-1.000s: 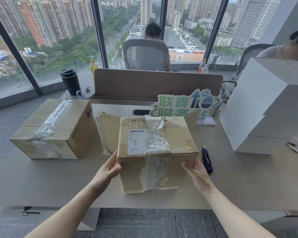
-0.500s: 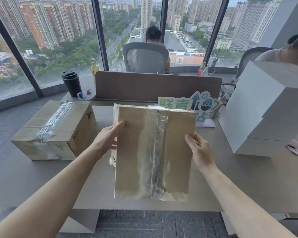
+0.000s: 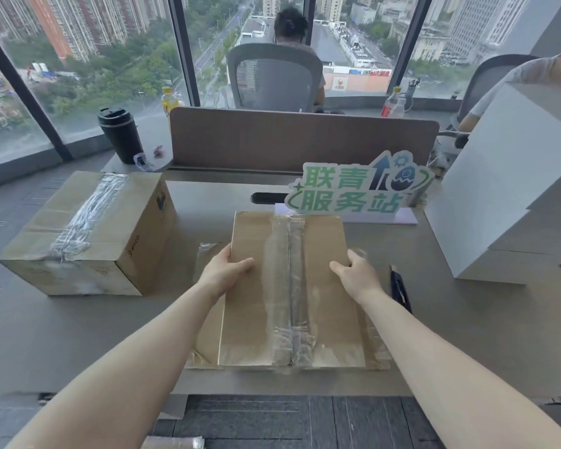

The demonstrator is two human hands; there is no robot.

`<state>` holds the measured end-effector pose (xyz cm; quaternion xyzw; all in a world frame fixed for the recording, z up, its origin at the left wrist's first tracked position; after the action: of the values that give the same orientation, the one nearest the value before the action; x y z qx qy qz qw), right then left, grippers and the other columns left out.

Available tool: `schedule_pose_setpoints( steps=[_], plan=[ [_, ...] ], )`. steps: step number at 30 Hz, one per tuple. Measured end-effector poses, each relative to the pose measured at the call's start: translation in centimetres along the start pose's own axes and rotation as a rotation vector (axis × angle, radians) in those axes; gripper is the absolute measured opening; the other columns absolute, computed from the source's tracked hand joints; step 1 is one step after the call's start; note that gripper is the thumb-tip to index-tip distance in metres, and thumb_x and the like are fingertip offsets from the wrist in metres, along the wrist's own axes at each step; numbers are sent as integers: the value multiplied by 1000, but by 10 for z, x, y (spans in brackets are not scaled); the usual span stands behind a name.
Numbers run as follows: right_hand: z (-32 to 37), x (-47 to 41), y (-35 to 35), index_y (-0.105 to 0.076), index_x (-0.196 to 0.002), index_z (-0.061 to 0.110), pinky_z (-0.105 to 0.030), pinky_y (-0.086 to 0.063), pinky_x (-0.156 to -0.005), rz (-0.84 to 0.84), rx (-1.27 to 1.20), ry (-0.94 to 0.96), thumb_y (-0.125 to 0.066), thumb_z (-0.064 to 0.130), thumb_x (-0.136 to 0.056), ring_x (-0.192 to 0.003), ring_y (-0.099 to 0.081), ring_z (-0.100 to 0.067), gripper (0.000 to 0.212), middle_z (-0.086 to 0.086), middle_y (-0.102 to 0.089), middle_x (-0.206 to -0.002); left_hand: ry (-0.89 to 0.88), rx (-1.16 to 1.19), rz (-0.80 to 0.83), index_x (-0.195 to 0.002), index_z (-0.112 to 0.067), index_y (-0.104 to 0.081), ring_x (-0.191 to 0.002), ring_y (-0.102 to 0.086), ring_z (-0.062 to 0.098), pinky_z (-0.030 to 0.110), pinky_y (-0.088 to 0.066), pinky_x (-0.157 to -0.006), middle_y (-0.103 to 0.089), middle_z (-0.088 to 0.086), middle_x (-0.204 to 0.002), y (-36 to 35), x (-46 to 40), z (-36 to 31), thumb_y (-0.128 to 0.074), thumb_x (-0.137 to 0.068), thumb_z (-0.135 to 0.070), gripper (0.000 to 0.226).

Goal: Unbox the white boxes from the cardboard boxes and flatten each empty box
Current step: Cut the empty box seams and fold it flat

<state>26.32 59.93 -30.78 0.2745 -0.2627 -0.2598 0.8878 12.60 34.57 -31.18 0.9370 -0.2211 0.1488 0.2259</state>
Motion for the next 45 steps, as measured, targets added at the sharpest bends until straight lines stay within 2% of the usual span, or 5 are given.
schedule_pose_setpoints(
  steps=[13, 19, 30, 39, 45],
  plan=[
    [-44, -20, -3, -38, -151, 17, -36, -33, -111, -107, -148, -13, -45, 41, -103, -140, -39, -23, 54, -1, -40, -154, -47, -344, -165, -155, -27, -20, -138, -35, 35, 46, -33, -111, -39, 7, -151, -8, -26, 13, -60, -91, -44, 77],
    [-105, -56, 38, -52, -140, 12, -32, -40, -83, -149, 177, -194, -48, 20, -97, -120, -56, -31, 43, -11, -57, -137, -235, -676, -200, -151, -29, -32, -146, -17, 27, 45, -27, -111, -21, 3, -161, -31, -37, -30, -50, -97, -42, 59],
    [-162, -117, 54, -48, -129, 14, -42, -45, -91, -94, 472, -327, -54, 32, -96, -119, -53, -34, 38, -13, -53, -126, -211, -819, -278, -145, -36, -39, -149, -7, 21, 47, -21, -117, -19, -3, -161, -55, -69, -35, -49, -94, -50, 54],
    [-165, -149, 56, -54, -98, 16, -36, -53, -77, 50, 296, -276, -56, 25, -84, -88, -63, -30, 17, -12, -64, -101, -205, -910, -316, -143, -33, -41, -139, -21, 25, 44, -33, -106, -31, -7, -155, -52, -74, -44, -55, -88, -57, 61],
    [-36, -164, 55, -52, -111, 20, -39, -49, -72, 47, 16, 125, -52, 9, -90, -82, -61, -30, 24, -3, -65, -100, -214, -884, -313, -146, -21, -42, -140, -24, 24, 42, -29, -109, -39, 0, -149, -42, -89, -51, -53, -91, -56, 66]
  ],
)
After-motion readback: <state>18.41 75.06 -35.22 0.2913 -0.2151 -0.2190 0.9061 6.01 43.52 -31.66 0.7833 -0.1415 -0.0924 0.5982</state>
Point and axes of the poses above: each hand's wrist, its own x-axis away from the middle knuckle, its own y-axis out of the back of the hand, z = x × y, the point moved 2 cm from there along -x, towards the middle knuckle
